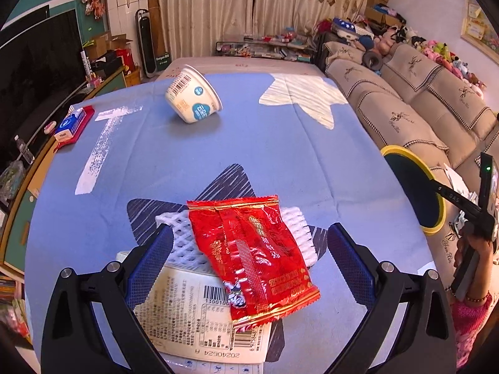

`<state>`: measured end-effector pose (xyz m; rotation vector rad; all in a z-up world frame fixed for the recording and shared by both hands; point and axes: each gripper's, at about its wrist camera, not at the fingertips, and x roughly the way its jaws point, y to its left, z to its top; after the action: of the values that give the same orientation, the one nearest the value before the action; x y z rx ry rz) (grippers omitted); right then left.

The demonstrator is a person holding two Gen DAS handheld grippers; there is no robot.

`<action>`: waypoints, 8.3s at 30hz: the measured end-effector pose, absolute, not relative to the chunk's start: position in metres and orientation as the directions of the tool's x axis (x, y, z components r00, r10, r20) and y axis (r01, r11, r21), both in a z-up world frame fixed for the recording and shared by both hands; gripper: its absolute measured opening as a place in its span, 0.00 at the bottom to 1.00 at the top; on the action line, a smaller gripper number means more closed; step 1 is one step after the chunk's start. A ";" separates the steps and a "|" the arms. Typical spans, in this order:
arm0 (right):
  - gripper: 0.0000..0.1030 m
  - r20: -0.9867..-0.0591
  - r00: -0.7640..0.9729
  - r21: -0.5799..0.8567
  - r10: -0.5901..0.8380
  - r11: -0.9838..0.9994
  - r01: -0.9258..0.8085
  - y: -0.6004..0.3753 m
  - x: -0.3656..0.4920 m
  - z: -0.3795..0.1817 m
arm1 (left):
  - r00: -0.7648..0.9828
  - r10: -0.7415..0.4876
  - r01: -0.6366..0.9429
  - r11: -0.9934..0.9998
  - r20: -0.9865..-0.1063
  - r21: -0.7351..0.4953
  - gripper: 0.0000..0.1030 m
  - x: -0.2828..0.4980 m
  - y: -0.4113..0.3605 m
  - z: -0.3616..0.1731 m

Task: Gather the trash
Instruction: 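Carry the tissue over the bin and open the right gripper, then grasp the red snack packet with the left gripper and lift it, then carry the red packet over the bin and open the left gripper, then reach the right gripper to the white paper bowl and grasp it, then carry the paper bowl over the bin and open the right gripper, then grasp the printed cardboard box with the left gripper and lift it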

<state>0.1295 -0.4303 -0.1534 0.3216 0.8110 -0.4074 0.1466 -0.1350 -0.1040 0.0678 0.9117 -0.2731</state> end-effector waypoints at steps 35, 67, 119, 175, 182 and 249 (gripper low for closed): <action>0.50 -0.743 0.638 0.169 -0.201 0.866 0.470 -0.441 0.115 -0.150 | 0.553 -0.219 0.354 0.935 -0.804 -0.012 0.43 0.144 -0.156 -0.101; 0.50 -0.723 0.619 0.219 -0.308 0.746 0.628 -0.506 0.016 -0.152 | 0.355 -0.458 0.712 0.698 -0.815 -0.083 0.44 0.176 -0.442 -0.113; 0.60 -0.688 0.706 0.103 0.169 0.985 -0.136 -0.212 0.186 -0.076 | 0.799 -0.129 0.061 0.989 -0.587 -0.133 0.95 0.096 -0.003 -0.033; 0.05 -0.850 0.362 -0.218 -0.384 0.880 0.422 -0.318 0.233 -0.103 | 0.618 -0.477 0.294 0.877 -0.625 -0.379 0.95 0.175 0.062 -0.124; 0.05 -0.923 0.201 -0.201 -0.327 0.858 0.473 -0.405 0.243 -0.184 | 0.642 -0.437 0.278 0.898 -0.630 -0.340 0.95 0.163 0.038 -0.116; 0.65 -0.786 0.605 0.198 0.126 0.979 0.054 -0.310 0.145 -0.134 | 0.401 -0.341 0.741 0.667 -0.850 0.082 0.95 0.039 -0.085 -0.131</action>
<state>0.1453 -0.3098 -0.1336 0.2105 0.9218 0.0419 0.0387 -0.0853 -0.1306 0.4952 0.9248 -0.7201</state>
